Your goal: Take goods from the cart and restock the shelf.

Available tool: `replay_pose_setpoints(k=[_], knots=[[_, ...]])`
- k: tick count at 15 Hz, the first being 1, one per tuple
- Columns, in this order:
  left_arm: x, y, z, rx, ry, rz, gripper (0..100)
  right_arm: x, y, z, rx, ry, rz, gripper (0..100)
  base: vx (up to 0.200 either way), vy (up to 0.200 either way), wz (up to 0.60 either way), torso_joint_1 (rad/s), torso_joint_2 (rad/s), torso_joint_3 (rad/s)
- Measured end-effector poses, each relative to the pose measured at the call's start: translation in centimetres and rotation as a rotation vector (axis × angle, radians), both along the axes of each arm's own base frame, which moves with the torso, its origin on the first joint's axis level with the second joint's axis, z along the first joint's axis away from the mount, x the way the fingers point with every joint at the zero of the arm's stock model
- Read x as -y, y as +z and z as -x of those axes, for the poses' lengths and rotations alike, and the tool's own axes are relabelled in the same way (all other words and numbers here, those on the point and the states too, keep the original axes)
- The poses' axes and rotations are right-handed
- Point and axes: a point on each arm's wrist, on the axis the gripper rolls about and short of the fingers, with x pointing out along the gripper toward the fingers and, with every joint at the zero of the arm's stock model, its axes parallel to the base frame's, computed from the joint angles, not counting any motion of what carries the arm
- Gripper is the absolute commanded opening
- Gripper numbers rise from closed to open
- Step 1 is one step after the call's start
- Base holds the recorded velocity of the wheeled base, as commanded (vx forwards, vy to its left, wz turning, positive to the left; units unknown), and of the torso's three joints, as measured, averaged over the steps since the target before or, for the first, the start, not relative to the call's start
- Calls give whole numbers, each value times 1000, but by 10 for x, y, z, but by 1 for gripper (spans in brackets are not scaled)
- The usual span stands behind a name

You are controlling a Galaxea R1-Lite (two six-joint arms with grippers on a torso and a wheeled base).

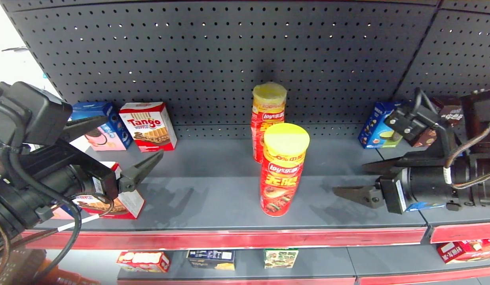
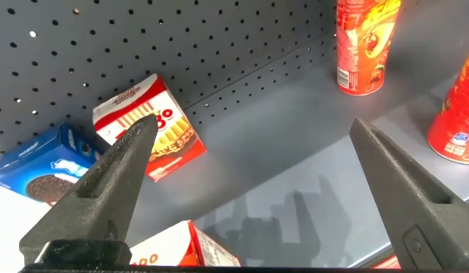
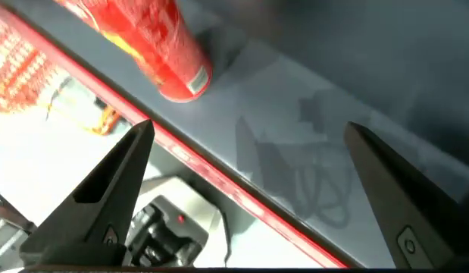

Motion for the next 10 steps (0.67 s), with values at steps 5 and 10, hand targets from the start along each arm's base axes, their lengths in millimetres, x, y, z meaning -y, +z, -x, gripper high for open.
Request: replay_pose_setpoints(k=[5, 10], knots=[[-1, 1, 0, 2, 4, 2, 100, -19, -12, -22, -42, 20, 28, 100, 0, 0, 0, 0, 0, 0], [-1, 0, 0, 2, 7, 2, 100, -35, -13, -47, -40, 28, 34, 100, 0, 0, 0, 0, 0, 0]])
